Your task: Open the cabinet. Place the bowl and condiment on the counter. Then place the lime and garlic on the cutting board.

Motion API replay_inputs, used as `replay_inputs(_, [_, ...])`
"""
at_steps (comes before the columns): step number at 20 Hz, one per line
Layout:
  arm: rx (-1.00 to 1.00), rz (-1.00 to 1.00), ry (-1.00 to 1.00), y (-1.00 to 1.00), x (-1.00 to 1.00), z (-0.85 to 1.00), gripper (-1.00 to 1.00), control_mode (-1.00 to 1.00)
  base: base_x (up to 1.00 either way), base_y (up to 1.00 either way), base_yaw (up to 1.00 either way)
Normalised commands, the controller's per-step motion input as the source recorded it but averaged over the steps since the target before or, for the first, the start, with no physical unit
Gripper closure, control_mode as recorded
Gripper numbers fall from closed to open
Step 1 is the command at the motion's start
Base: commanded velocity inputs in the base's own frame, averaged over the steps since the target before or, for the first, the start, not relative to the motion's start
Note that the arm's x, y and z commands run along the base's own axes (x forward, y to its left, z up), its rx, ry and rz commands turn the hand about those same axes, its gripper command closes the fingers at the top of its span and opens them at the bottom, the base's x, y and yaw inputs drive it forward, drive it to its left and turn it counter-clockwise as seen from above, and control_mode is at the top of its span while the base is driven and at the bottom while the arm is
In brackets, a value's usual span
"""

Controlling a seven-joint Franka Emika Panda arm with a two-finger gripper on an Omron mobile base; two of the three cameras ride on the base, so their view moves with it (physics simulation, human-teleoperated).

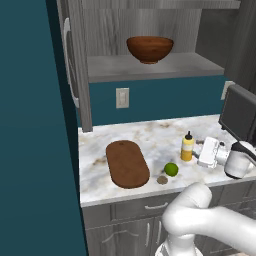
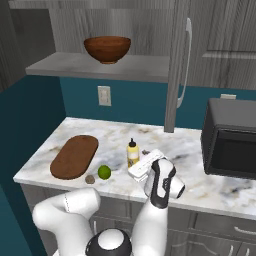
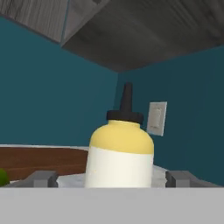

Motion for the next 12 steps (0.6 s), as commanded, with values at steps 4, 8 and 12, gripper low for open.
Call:
replay_inputs(4, [0.0, 0.0, -0.09, -0.03, -0.06, 0.16, -1.0, -1.0, 0.0, 0.0, 0.0])
replay_inputs(8, [0.0, 0.0, -0.09, -0.09, -0.15, 0.37, -1.0, -1.0, 0.0, 0.0, 0.0])
replay_inputs(12, [0.0, 0.0, -0.06, -0.11, -0.3, 0.41, -1.0, -1.0, 0.0, 0.0, 0.0])
